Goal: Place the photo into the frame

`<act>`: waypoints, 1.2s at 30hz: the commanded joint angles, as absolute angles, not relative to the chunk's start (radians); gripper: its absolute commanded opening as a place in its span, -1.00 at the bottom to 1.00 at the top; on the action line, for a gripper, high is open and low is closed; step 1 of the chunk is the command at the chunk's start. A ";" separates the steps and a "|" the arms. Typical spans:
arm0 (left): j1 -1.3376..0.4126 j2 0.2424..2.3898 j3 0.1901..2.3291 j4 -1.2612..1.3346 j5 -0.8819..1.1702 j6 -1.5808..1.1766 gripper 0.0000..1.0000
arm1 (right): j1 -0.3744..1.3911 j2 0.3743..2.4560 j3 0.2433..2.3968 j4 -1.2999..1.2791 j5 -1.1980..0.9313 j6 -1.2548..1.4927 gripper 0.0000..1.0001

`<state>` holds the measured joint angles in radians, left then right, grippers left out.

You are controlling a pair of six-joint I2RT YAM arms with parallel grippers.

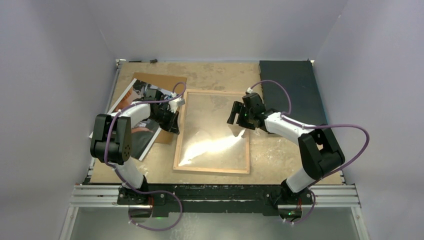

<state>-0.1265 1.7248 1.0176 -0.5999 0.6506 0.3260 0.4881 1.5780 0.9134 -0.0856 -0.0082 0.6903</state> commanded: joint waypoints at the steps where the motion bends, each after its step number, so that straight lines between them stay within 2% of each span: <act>1: -0.140 1.698 1.014 -0.601 0.695 0.344 -1.00 | 0.514 1.582 0.971 -0.168 0.050 0.661 0.65; 18: -0.140 1.697 1.017 -0.610 0.704 0.344 -1.00 | 0.540 1.603 1.020 -0.242 0.161 0.622 0.77; 27: -0.140 1.697 1.020 -0.612 0.707 0.342 -1.00 | 0.549 1.636 1.039 -0.249 0.165 0.607 0.78; 36: -0.140 1.704 1.024 -0.612 0.713 0.341 -1.00 | 0.589 1.659 1.085 -0.307 0.265 0.586 0.78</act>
